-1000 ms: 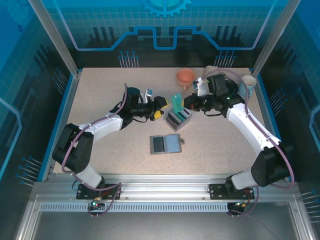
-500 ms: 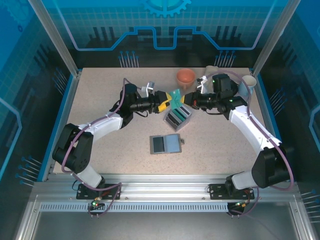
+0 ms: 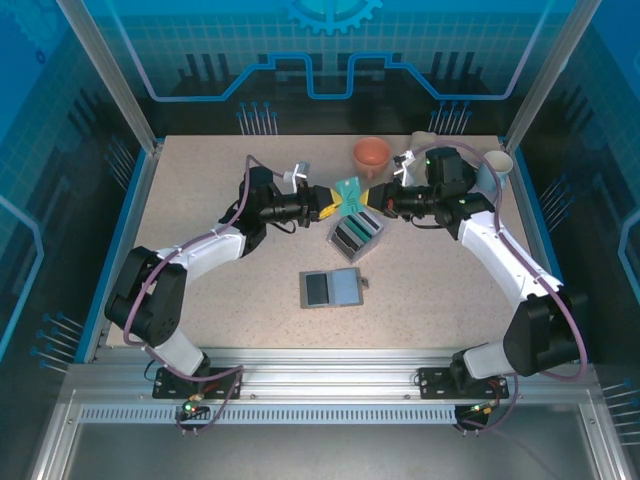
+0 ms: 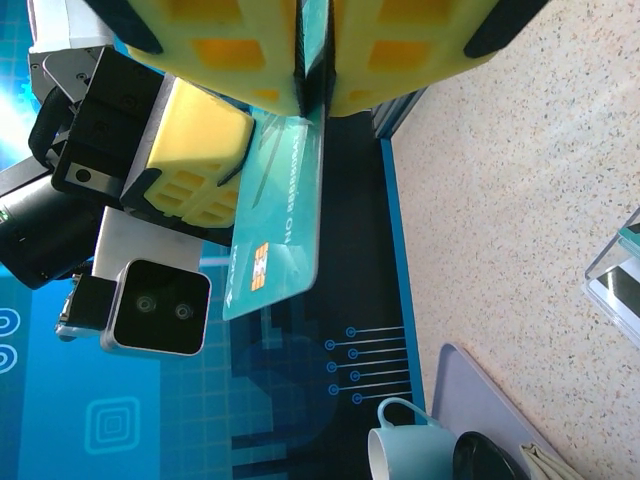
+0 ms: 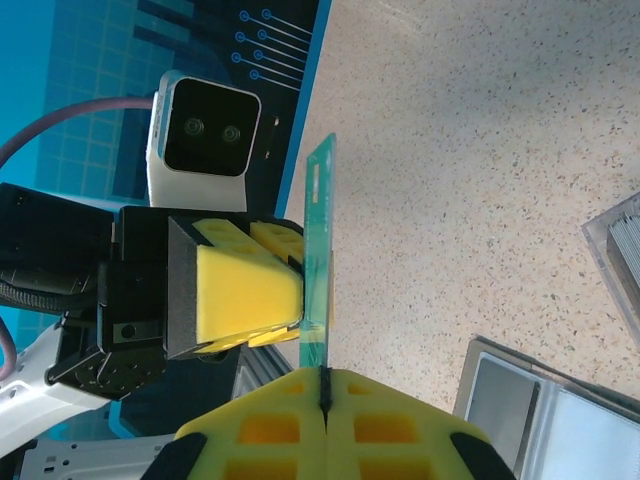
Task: Put the credit cards into the card holder
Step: Pick up the credit card from the storage box.
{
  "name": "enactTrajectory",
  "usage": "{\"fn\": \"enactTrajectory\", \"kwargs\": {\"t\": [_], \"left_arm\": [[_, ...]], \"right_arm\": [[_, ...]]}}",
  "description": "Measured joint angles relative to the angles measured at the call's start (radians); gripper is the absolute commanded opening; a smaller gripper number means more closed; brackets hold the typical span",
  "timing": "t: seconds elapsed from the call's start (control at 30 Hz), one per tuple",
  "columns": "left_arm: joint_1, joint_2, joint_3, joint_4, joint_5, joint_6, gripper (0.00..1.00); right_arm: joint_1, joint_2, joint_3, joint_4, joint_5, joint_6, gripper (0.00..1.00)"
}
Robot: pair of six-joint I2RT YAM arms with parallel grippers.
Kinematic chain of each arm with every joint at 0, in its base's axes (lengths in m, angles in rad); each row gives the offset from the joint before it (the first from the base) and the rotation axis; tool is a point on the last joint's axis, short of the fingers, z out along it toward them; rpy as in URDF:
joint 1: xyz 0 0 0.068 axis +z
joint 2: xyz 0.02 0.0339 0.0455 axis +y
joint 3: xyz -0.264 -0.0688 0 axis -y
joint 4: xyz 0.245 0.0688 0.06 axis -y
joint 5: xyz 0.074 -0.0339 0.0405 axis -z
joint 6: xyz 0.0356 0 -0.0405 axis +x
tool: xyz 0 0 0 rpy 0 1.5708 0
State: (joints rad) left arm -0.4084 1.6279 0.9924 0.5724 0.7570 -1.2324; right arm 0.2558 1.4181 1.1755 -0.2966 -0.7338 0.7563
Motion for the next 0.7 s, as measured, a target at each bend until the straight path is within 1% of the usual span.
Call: {"fn": "enactTrajectory", "kwargs": {"t": [0.1, 0.17, 0.23, 0.3, 0.33, 0.4, 0.43, 0.47, 0.57, 0.7], "left_arm": [[0.001, 0.000, 0.000, 0.008, 0.001, 0.001, 0.00], [0.002, 0.000, 0.000, 0.010, 0.004, 0.002, 0.00], [0.002, 0.000, 0.000, 0.004, 0.004, 0.007, 0.00], [0.002, -0.005, 0.000, -0.019, 0.004, 0.023, 0.00], [0.002, -0.010, 0.000, -0.040, 0.004, 0.036, 0.00], [0.000, -0.029, 0.000, -0.108, -0.002, 0.073, 0.00], [0.000, -0.042, 0.000, -0.163, -0.012, 0.106, 0.00], [0.000, -0.058, 0.000, -0.230, -0.027, 0.142, 0.00], [0.000, -0.104, -0.016, -0.389, -0.080, 0.227, 0.00], [-0.014, -0.146, -0.124, -0.486, -0.135, 0.288, 0.00]], "right_arm": [[-0.004, 0.003, -0.003, -0.001, 0.001, 0.000, 0.00], [-0.007, 0.008, -0.005, -0.005, 0.000, -0.001, 0.01], [-0.008, 0.011, -0.005, -0.011, 0.000, -0.005, 0.06], [-0.008, 0.012, -0.005, -0.026, 0.000, -0.012, 0.18], [-0.008, 0.011, -0.005, -0.034, 0.001, -0.019, 0.28], [-0.008, 0.011, -0.009, -0.060, 0.017, -0.047, 0.42], [-0.007, 0.011, -0.014, -0.083, 0.044, -0.068, 0.48], [-0.006, 0.010, -0.023, -0.105, 0.072, -0.086, 0.52], [0.017, 0.004, -0.074, -0.165, 0.187, -0.145, 0.57], [0.108, 0.029, -0.140, -0.251, 0.353, -0.196, 0.63]]}}
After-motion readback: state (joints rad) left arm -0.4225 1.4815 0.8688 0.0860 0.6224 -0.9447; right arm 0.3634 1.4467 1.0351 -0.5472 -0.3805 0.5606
